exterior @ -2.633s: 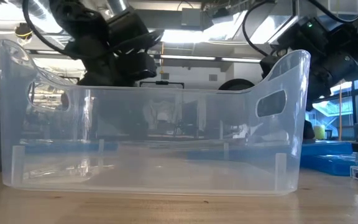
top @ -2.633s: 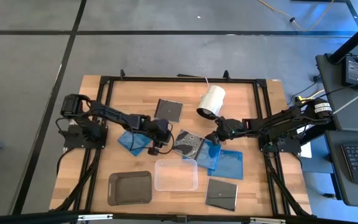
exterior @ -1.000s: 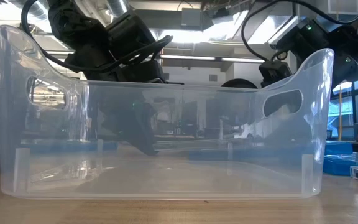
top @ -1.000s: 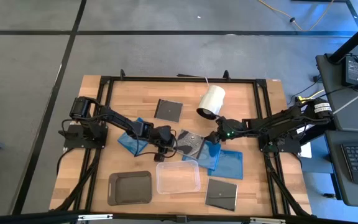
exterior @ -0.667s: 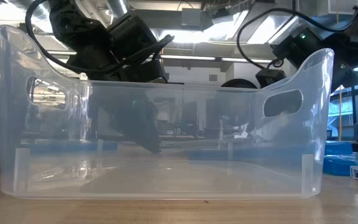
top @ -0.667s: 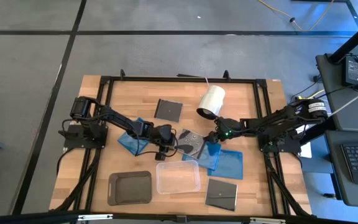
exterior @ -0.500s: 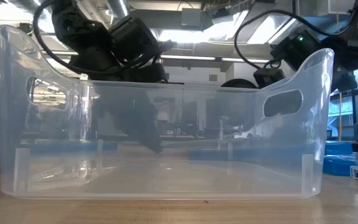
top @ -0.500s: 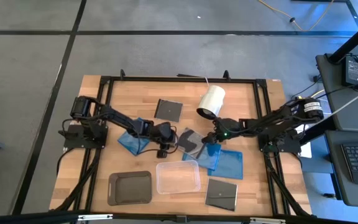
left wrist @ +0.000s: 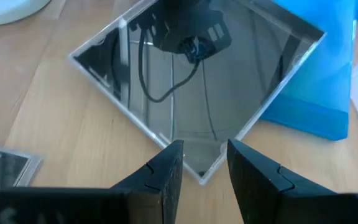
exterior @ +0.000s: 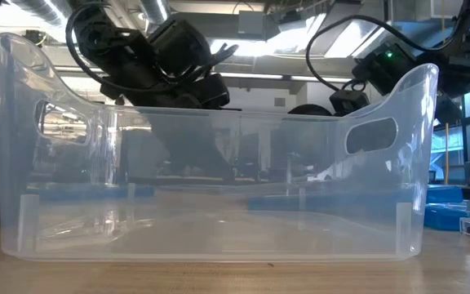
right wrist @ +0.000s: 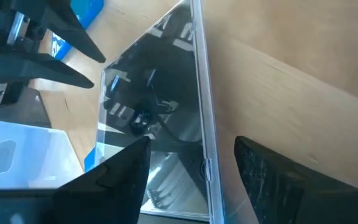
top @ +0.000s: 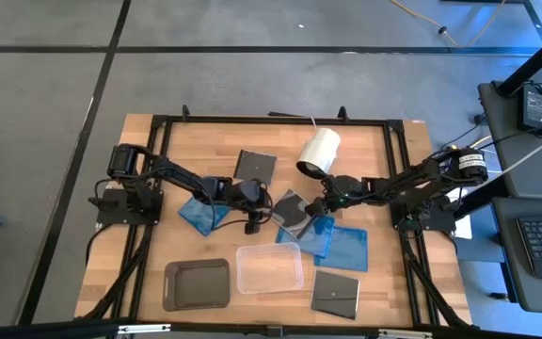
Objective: Pick & place jewel cases by type
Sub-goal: Put the middle black CD case into the transparent bin
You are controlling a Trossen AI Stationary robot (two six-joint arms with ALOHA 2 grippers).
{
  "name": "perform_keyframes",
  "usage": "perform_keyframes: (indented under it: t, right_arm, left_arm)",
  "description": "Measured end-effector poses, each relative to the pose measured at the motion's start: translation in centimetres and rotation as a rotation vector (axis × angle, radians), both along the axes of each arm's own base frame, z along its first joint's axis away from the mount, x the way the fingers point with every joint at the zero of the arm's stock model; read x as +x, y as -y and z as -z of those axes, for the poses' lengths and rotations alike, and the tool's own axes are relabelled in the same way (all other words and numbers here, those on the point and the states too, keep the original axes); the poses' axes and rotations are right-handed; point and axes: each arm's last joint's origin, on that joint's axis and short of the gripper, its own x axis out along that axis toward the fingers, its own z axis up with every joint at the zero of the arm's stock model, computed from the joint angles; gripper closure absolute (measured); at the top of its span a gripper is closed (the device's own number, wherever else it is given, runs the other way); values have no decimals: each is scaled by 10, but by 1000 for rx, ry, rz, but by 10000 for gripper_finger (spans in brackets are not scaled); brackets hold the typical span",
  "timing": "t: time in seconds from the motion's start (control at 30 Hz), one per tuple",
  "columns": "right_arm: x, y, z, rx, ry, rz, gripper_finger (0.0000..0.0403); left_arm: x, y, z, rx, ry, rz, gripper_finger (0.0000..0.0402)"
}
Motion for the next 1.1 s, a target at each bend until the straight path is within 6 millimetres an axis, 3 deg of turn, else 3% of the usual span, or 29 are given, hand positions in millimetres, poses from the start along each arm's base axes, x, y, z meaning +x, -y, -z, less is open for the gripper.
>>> perform_keyframes:
  t: [0.3, 0.57, 0.93, 1.1]
  right_arm:
    - [1, -1, -1, 9, 17, -22, 204]
    - [1, -1, -1, 12, 14, -21, 205]
    - [0, -1, -1, 25, 9, -37, 205]
    - [0, -2, -1, 34, 9, -49, 205]
  left_arm:
    - [-4, -1, 3, 32, -54, 27, 279]
    - [-6, -1, 3, 145, -83, 30, 279]
    - [-4, 5, 7, 92, -78, 1, 279]
    - [0, 0, 19, 77, -72, -66, 279]
